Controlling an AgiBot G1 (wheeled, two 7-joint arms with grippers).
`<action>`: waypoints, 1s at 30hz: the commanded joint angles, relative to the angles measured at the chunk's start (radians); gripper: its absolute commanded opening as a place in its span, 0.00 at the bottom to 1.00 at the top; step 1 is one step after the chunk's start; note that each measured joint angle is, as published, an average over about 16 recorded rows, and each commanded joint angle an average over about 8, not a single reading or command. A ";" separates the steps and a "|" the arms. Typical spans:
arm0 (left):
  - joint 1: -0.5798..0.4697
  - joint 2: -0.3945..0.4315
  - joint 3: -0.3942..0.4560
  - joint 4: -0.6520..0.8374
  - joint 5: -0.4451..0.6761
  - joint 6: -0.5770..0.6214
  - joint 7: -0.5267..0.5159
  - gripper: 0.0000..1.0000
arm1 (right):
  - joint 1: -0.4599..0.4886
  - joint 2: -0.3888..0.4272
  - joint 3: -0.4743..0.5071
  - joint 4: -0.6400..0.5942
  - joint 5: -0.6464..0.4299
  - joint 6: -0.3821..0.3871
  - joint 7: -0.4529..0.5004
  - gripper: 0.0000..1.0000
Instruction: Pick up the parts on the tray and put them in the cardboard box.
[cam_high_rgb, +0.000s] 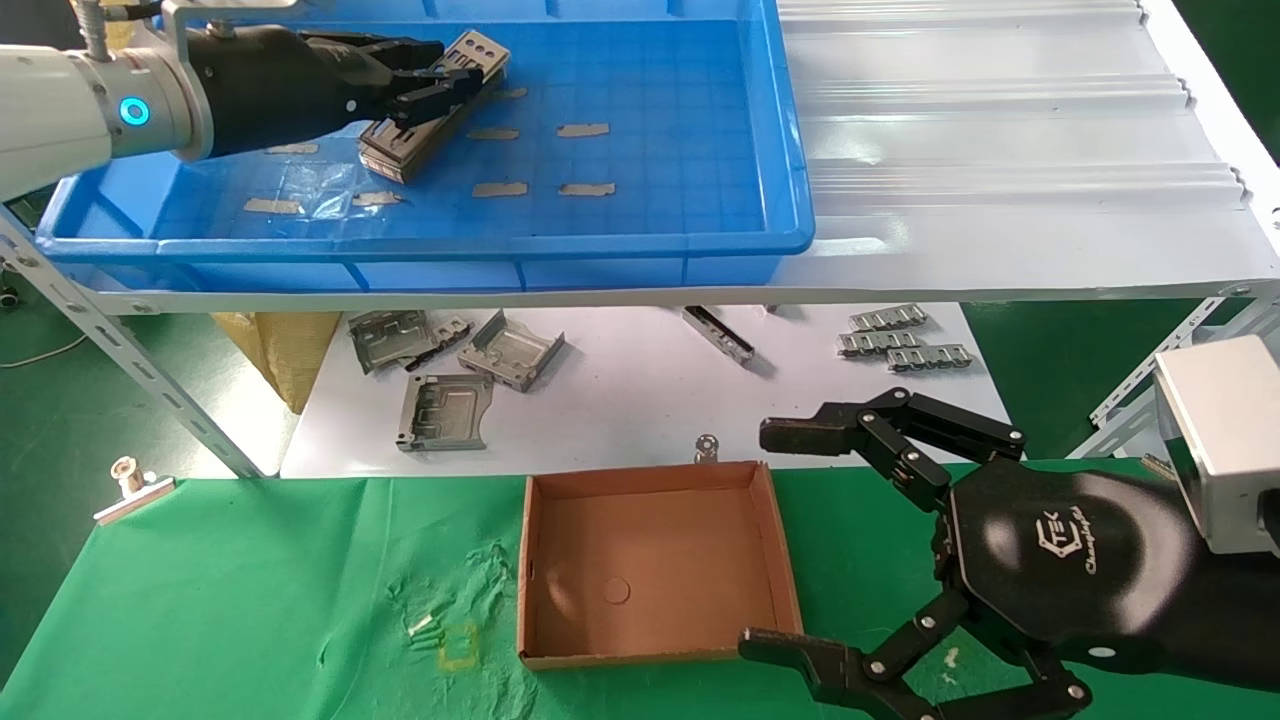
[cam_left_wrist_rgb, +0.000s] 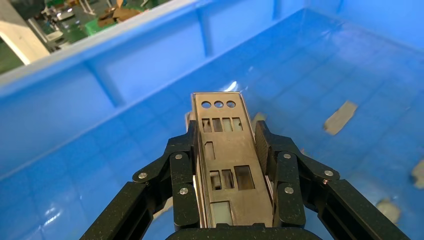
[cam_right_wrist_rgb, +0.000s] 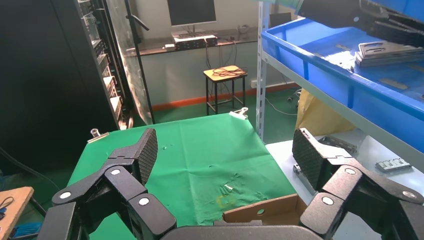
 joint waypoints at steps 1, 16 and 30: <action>-0.002 -0.001 -0.002 -0.002 -0.003 0.010 0.004 0.00 | 0.000 0.000 0.000 0.000 0.000 0.000 0.000 1.00; -0.046 -0.037 -0.022 -0.030 -0.036 0.261 -0.001 0.00 | 0.000 0.000 0.000 0.000 0.000 0.000 0.000 1.00; 0.023 -0.084 0.017 -0.165 -0.038 0.664 0.075 0.00 | 0.000 0.000 0.000 0.000 0.000 0.000 0.000 1.00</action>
